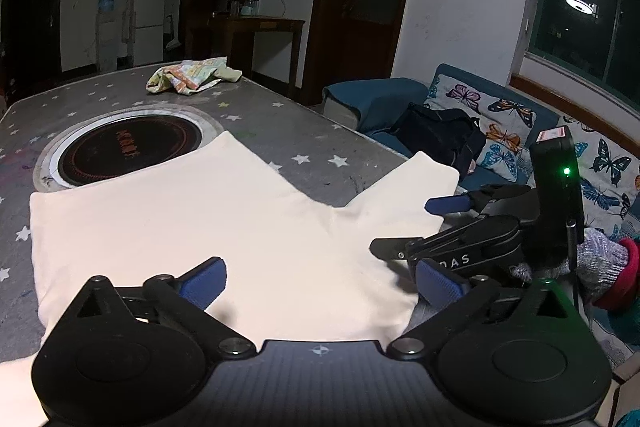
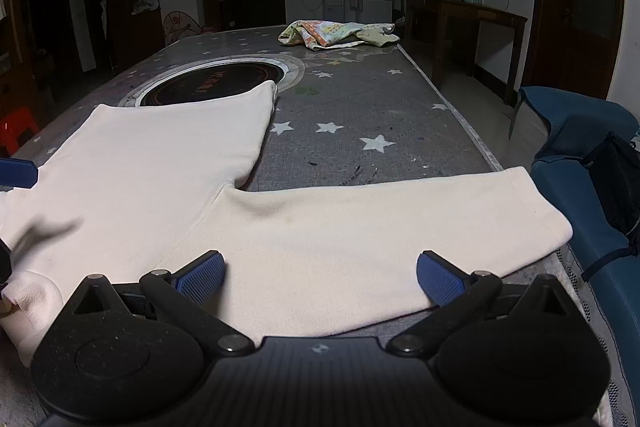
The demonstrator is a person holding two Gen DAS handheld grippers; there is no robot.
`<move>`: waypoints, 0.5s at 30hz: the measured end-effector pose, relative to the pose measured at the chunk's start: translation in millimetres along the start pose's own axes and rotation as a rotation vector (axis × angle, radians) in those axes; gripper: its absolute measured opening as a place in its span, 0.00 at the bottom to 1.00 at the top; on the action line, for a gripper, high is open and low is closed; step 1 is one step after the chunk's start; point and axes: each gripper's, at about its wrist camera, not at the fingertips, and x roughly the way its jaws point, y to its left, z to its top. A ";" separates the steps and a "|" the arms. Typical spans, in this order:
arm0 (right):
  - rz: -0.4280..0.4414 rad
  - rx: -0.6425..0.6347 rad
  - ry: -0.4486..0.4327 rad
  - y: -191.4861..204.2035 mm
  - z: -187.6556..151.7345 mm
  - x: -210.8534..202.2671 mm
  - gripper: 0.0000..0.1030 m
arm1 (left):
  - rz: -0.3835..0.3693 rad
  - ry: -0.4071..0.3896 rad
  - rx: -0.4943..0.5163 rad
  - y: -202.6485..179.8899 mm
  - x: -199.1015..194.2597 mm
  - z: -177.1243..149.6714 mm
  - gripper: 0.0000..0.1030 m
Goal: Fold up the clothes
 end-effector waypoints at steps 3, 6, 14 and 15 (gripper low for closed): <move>-0.001 -0.001 0.000 0.3 0.0 -0.1 1.00 | 0.009 0.004 -0.001 -2.8 3.3 0.6 1.00; -0.001 -0.001 0.000 0.4 0.3 0.0 1.00 | 0.019 0.010 -0.005 -4.7 6.2 0.7 1.00; -0.001 0.020 0.002 -9.2 4.0 -7.3 1.00 | 0.050 0.022 -0.004 -6.3 8.5 0.4 1.00; -0.012 0.026 -0.006 -12.2 4.7 -9.4 1.00 | 0.054 0.024 -0.006 -6.5 8.9 0.4 1.00</move>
